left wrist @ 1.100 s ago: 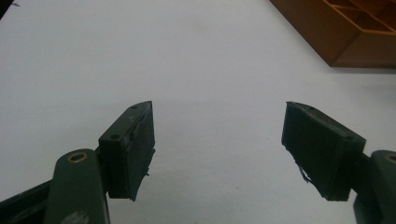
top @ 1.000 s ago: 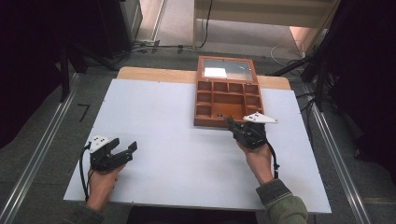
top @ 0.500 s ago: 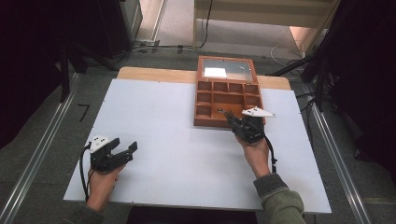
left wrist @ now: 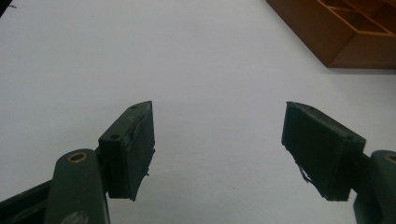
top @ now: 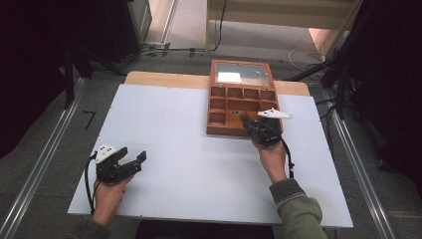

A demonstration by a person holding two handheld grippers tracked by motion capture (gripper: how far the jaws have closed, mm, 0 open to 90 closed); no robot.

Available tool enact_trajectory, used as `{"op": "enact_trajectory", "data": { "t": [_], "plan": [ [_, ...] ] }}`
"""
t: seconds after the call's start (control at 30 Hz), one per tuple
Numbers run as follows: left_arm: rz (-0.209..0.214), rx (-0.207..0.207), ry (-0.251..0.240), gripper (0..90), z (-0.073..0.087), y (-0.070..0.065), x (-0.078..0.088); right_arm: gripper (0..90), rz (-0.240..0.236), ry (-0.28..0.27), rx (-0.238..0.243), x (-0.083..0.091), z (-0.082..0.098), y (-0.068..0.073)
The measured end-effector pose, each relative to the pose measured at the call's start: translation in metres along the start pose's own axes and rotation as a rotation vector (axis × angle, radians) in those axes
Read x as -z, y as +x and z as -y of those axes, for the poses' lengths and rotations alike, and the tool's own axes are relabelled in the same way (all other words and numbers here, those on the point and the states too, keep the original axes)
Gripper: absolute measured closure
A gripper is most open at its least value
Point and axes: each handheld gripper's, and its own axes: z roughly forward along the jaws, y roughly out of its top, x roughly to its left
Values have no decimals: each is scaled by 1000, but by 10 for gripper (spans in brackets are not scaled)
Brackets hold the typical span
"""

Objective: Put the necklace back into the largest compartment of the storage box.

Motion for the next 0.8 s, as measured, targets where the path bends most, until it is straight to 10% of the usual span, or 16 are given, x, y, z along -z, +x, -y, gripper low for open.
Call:
{"op": "enact_trajectory", "data": {
  "t": [0.8],
  "plan": [
    [2,-2,-2,254,0,0,0,736,68,13,-50,-36,-4,-15]
  ]
}}
